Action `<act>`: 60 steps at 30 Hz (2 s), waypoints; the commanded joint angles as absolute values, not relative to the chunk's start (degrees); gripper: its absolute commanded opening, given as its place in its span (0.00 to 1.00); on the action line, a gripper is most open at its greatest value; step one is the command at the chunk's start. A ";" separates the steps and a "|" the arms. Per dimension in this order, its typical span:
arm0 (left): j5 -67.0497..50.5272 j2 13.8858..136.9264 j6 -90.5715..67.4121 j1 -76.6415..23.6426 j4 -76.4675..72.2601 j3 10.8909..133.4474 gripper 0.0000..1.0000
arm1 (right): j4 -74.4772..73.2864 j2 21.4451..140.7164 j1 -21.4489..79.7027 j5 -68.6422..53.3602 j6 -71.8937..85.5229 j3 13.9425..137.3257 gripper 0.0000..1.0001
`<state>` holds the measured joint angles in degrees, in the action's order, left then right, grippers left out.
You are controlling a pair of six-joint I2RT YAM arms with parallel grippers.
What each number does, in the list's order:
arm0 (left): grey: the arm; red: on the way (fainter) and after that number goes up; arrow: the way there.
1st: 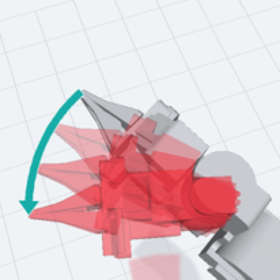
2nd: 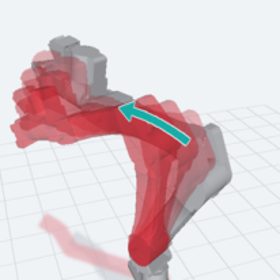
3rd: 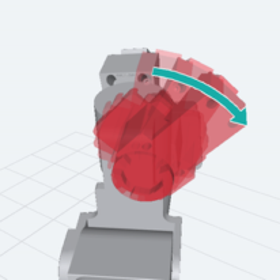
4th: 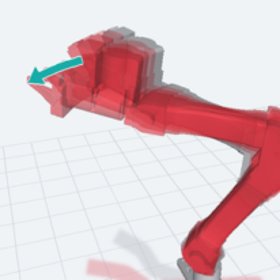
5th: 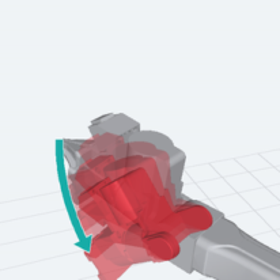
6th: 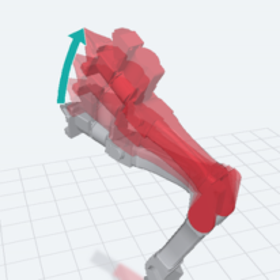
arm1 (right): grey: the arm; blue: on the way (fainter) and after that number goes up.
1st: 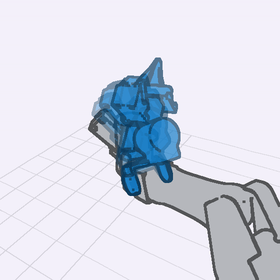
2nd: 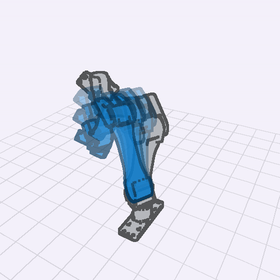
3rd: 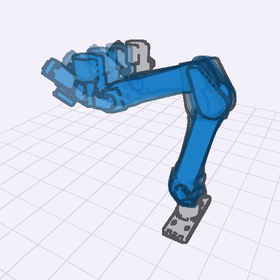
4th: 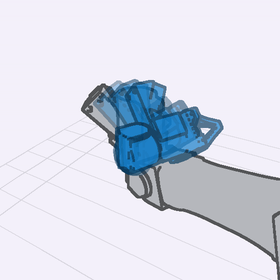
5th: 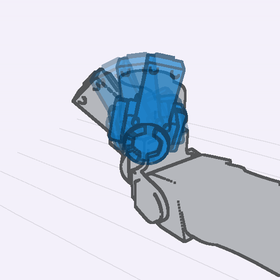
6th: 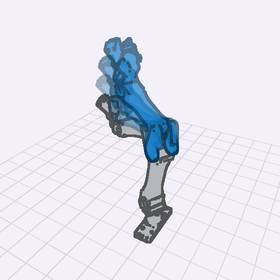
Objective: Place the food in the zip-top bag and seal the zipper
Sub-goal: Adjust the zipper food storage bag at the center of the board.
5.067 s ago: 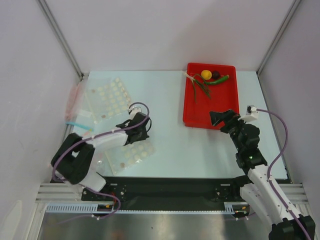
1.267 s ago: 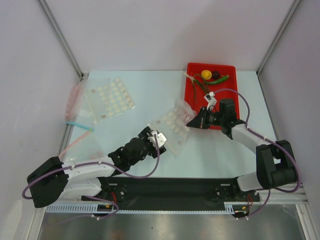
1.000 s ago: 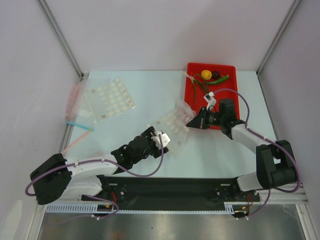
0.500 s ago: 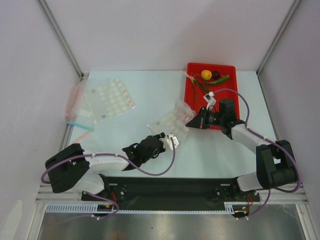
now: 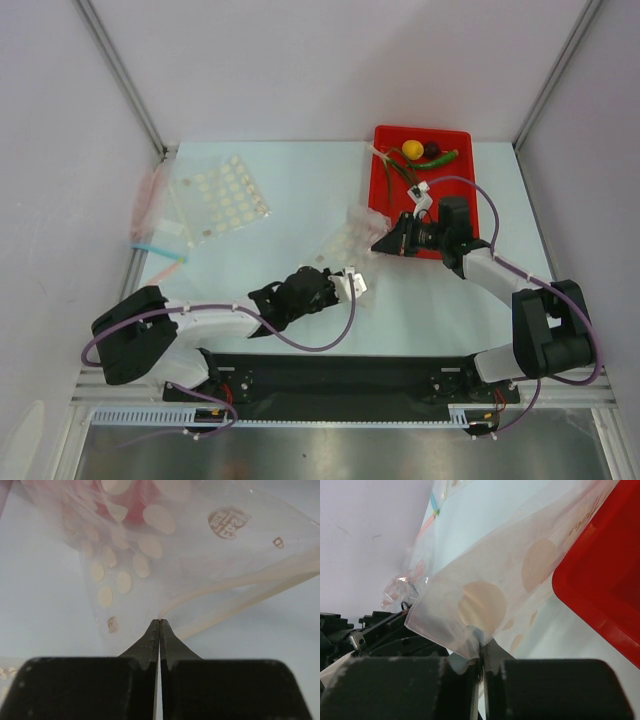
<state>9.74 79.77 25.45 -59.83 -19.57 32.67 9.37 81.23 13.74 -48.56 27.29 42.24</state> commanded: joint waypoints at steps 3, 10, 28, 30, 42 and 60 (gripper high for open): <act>8.17 76.82 19.00 -60.21 -17.33 35.94 0.00 | 13.44 80.33 13.62 -49.48 29.00 42.28 0.37; 12.74 77.96 7.48 -60.29 -9.05 42.19 0.00 | 13.19 78.67 15.99 -47.29 27.69 42.10 0.65; 16.62 74.81 2.19 -56.78 -10.28 40.35 0.13 | 1.14 79.27 22.41 -32.70 24.96 46.14 0.18; 13.28 73.75 5.08 -56.78 -12.39 39.12 0.42 | 1.14 79.89 21.54 -34.09 25.75 46.23 0.00; 10.44 68.10 24.77 -61.08 -21.53 28.47 0.70 | 0.18 82.97 12.04 -43.95 25.31 47.19 0.00; 21.97 90.52 38.14 -64.34 -23.20 38.58 0.63 | 0.44 84.81 10.99 -45.88 26.10 47.29 0.02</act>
